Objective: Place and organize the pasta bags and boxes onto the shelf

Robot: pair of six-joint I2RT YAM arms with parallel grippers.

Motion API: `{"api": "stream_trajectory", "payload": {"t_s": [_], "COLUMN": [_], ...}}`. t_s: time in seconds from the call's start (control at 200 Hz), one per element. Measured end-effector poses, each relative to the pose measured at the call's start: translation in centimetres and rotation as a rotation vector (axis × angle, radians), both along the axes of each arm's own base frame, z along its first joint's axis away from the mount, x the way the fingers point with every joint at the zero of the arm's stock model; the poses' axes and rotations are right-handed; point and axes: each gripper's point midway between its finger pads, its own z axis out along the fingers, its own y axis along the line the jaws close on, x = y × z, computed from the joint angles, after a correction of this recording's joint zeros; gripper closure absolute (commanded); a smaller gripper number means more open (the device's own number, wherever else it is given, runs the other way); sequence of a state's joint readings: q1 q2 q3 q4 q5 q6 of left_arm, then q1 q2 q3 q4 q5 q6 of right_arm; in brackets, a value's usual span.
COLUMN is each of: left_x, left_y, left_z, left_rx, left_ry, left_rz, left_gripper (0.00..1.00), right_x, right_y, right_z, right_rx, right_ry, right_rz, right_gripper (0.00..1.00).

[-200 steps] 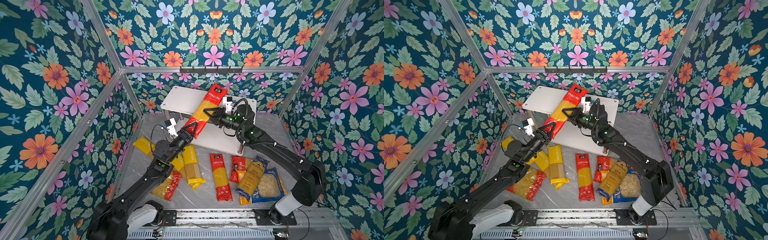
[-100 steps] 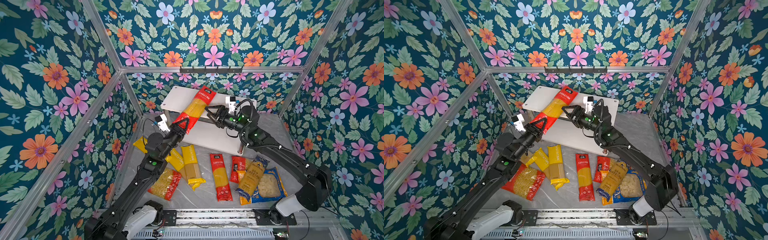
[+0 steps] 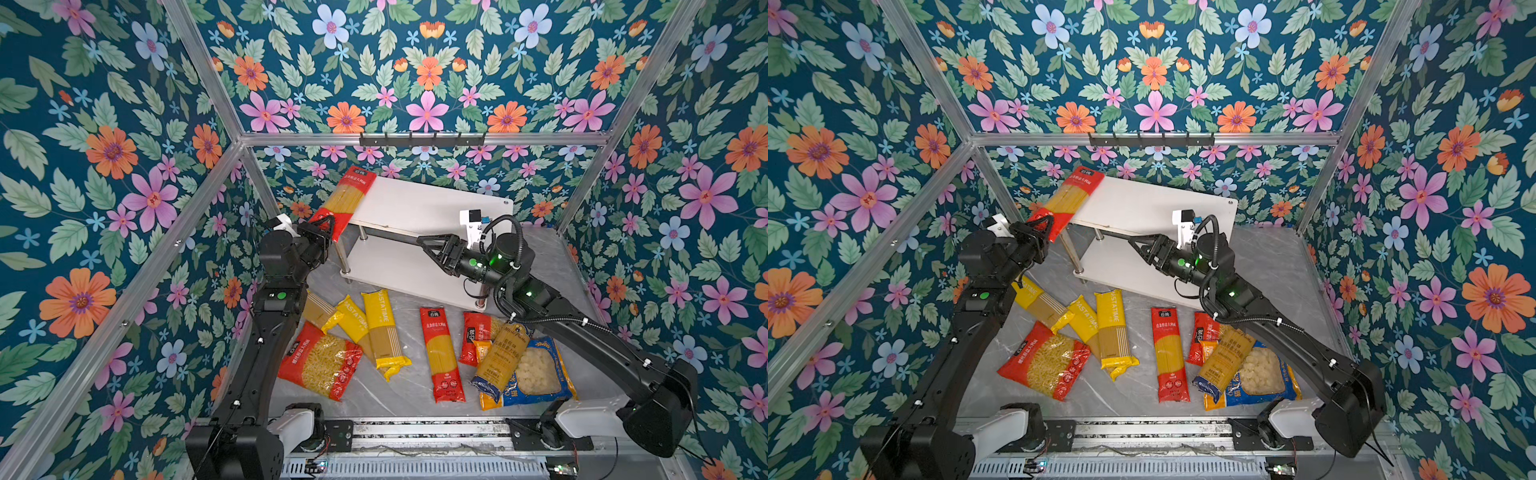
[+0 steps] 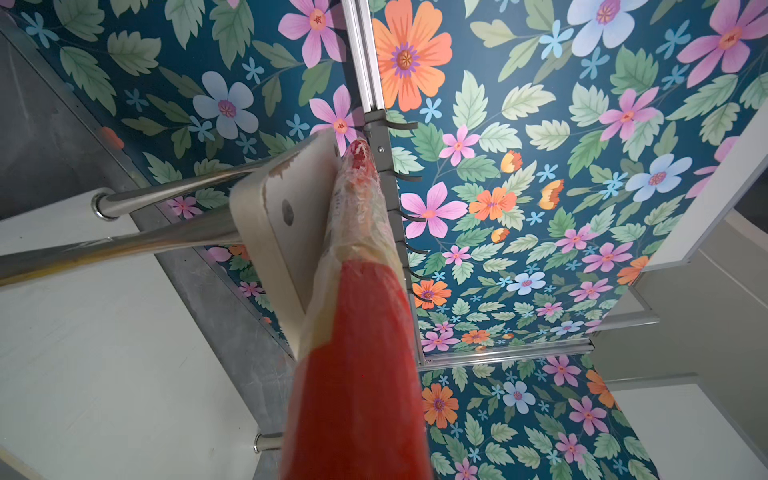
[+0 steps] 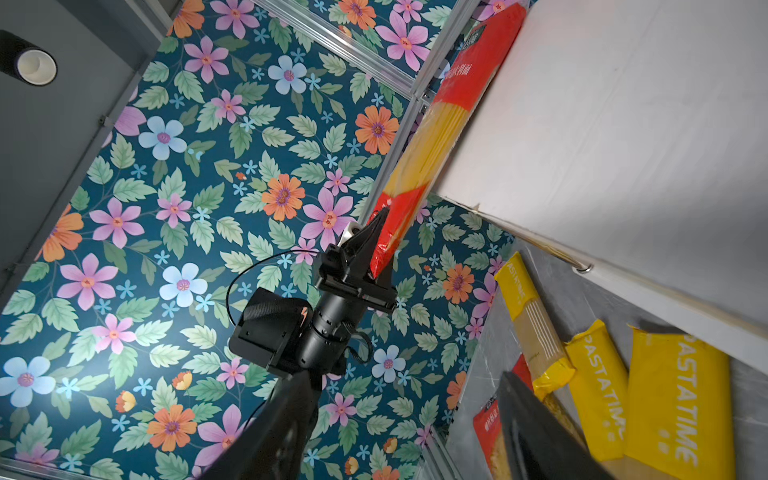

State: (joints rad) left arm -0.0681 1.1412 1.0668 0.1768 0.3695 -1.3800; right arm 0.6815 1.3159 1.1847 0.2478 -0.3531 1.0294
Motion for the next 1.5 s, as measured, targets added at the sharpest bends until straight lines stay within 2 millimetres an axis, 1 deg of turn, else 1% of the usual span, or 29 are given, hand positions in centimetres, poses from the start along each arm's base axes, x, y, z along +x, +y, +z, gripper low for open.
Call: {"api": "stream_trajectory", "payload": {"t_s": [0.19,0.225,0.245,0.295,0.345,0.41,0.47,0.505,0.54,0.625,0.685,0.73,0.835,0.915,1.02,1.08,1.165,1.21,1.28,1.35,1.42,1.5], "left_x": [1.5,1.8,2.1,2.5,2.7,2.6,2.2,1.8,1.4,0.4,-0.2,-0.5,-0.7,-0.5,-0.2,0.0,0.7,1.1,1.7,2.2,2.7,3.0], "left_y": [-0.1,-0.2,-0.2,-0.2,-0.3,-0.3,-0.1,0.4,1.3,3.7,5.0,5.4,5.0,4.5,3.4,2.5,1.6,1.5,1.3,1.2,1.2,1.1], "left_z": [-0.2,-0.1,-0.1,-0.2,-0.5,-0.9,-1.0,-0.8,-0.3,0.5,0.5,0.0,-1.0,-1.2,-0.5,-0.2,-0.8,-1.0,-0.7,-0.6,-0.9,-1.2], "left_rx": [-0.032,-0.033,-0.033,-0.037,-0.039,-0.047,-0.047,-0.042,-0.031,-0.012,0.001,0.007,0.019,0.021,0.030,0.038,0.041,0.040,0.041,0.045,0.045,0.044], "left_ry": [0.007,0.006,0.005,0.008,0.010,0.016,0.014,0.009,-0.006,-0.032,-0.037,-0.028,-0.006,0.002,-0.011,-0.020,-0.008,0.000,-0.002,-0.004,0.006,0.013], "left_rz": [0.003,0.001,0.001,0.001,-0.003,-0.007,-0.012,-0.007,0.012,0.064,0.085,0.086,0.044,0.018,-0.014,-0.041,-0.070,-0.072,-0.077,-0.080,-0.082,-0.088], "left_gripper": [1.00,0.96,0.93,0.79,0.60,0.39,0.25,0.20,0.18,0.16,0.17,0.17,0.21,0.24,0.35,0.47,0.56,0.60,0.69,0.75,0.81,0.85], "right_x": [-1.7,-1.9,-2.0,-2.3,-2.5,-2.7,-2.9,-3.0,-3.2,-3.7,-3.9,-4.1,-4.1,-4.1,-4.1,-4.1,-4.0,-4.0,-3.9,-3.9,-4.0,-4.0], "right_y": [0.6,0.7,0.7,0.8,0.9,1.0,1.1,1.2,1.3,1.5,1.7,1.7,1.6,1.5,1.6,1.7,1.6,1.6,1.6,1.5,1.4,1.4], "right_z": [-2.6,-3.0,-3.2,-3.9,-4.6,-5.4,-6.2,-6.6,-7.0,-7.6,-7.9,-8.2,-8.9,-9.2,-9.2,-9.3,-9.3,-9.3,-9.4,-9.5,-9.5,-9.6], "right_rx": [-0.066,-0.079,-0.085,-0.096,-0.107,-0.118,-0.129,-0.136,-0.142,-0.151,-0.156,-0.160,-0.169,-0.174,-0.173,-0.174,-0.175,-0.175,-0.176,-0.178,-0.180,-0.181], "right_ry": [0.006,0.005,0.005,0.016,0.022,0.033,0.043,0.050,0.056,0.062,0.064,0.068,0.077,0.081,0.080,0.081,0.081,0.081,0.082,0.082,0.084,0.085], "right_rz": [0.010,0.014,0.016,0.019,0.023,0.026,0.031,0.031,0.031,0.045,0.052,0.054,0.052,0.046,0.047,0.047,0.044,0.043,0.039,0.033,0.033,0.032], "right_gripper": [0.28,0.28,0.28,0.28,0.29,0.29,0.29,0.29,0.29,0.29,0.29,0.29,0.29,0.29,0.29,0.29,0.29,0.29,0.29,0.29,0.29,0.29]}}
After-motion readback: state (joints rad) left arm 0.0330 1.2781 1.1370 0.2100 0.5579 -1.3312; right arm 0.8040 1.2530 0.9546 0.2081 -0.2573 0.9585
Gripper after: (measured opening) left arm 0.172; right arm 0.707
